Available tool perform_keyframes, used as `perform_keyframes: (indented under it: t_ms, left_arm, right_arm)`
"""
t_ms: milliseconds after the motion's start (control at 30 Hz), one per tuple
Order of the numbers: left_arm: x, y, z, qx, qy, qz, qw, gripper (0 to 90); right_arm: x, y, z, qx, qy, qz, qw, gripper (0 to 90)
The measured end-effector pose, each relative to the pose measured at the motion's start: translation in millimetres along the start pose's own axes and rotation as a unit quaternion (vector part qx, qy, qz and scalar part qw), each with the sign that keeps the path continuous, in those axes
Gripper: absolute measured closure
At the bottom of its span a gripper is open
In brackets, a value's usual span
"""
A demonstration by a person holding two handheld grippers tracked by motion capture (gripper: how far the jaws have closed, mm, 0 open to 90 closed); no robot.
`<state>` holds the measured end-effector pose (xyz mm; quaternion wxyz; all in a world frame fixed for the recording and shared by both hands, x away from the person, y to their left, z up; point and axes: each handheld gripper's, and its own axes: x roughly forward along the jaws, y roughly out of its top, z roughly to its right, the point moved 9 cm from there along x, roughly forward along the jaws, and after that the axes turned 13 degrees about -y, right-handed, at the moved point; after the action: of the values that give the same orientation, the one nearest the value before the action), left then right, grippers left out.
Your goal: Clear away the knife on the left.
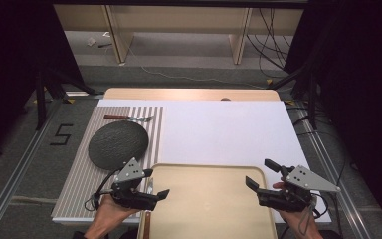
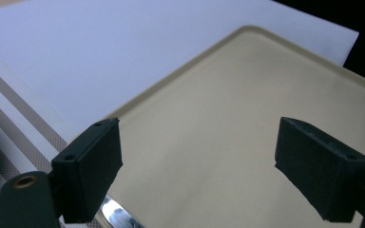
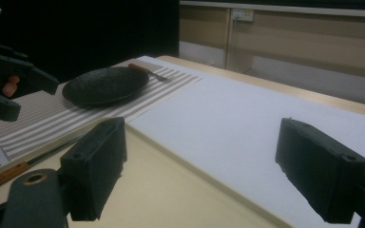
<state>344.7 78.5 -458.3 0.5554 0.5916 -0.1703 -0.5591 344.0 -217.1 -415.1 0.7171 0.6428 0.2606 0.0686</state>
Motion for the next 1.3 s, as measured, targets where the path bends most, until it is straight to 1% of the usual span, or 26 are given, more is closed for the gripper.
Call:
perform_keyframes:
  t_ms: [67,133,200,267,333,400,533,600,633,700,733,800,967,1300]
  left_arm:
    - [-3.2,3.1,-0.4,0.008,0.006,0.014,0.9998,15.4]
    - [-6.2,6.3,-1.2,0.011,0.011,0.032,0.9994,15.5]
    - [-9.5,9.4,-1.7,0.006,0.010,0.051,0.9986,15.5]
    - [-12.6,12.6,-2.0,0.005,0.009,0.071,0.9974,15.5]
    - [-15.2,14.6,-2.7,0.005,0.011,0.084,0.9964,15.5]
    - [-16.8,15.9,-3.3,0.006,0.014,0.094,0.9954,15.5]
    - [-18.9,15.8,-4.5,0.008,0.016,0.100,0.9948,15.4]
    - [-22.2,16.2,-5.3,0.010,0.021,0.109,0.9938,15.4]
    - [-22.2,16.2,-5.3,0.010,0.021,0.109,0.9938,15.4]
    - [-24.8,17.7,-6.0,0.007,0.021,0.120,0.9926,15.4]
    - [-26.3,18.2,-7.3,0.007,0.026,0.124,0.9919,15.5]
    - [-26.4,18.1,-7.5,0.007,0.027,0.124,0.9919,15.5]
    - [-22.8,16.0,-6.8,0.007,0.024,0.113,0.9932,15.4]
    - [-19.8,14.2,-5.8,0.005,0.019,0.104,0.9944,15.4]
  right_arm:
    - [0.0,0.0,0.0,0.000,0.000,0.000,1.0000,18.5]
    - [0.0,0.0,0.0,0.000,0.000,0.000,1.0000,18.4]
    - [-0.1,-0.1,0.0,0.000,0.000,-0.001,1.0000,18.4]
    - [0.0,0.0,-0.1,0.000,0.000,0.000,1.0000,18.4]
    - [0.2,0.3,0.2,-0.001,0.000,0.002,1.0000,18.4]
    - [0.1,0.4,0.3,-0.001,0.000,0.002,1.0000,18.4]
    - [-0.2,0.5,0.3,0.000,0.000,0.002,1.0000,18.4]
    - [-0.5,0.5,0.1,0.000,0.001,0.002,1.0000,18.4]
    - [-0.5,0.5,0.1,0.000,0.001,0.002,1.0000,18.4]
    - [-0.8,0.7,-0.2,0.000,0.001,0.003,1.0000,18.4]
    - [-0.7,0.6,0.0,0.000,0.001,0.002,1.0000,18.4]
    - [-0.7,0.8,-0.1,0.000,0.002,0.003,1.0000,18.4]
    - [-0.4,0.8,-0.1,0.000,0.002,0.003,1.0000,18.4]
    - [-0.5,0.7,0.1,0.000,0.002,0.003,1.0000,18.4]
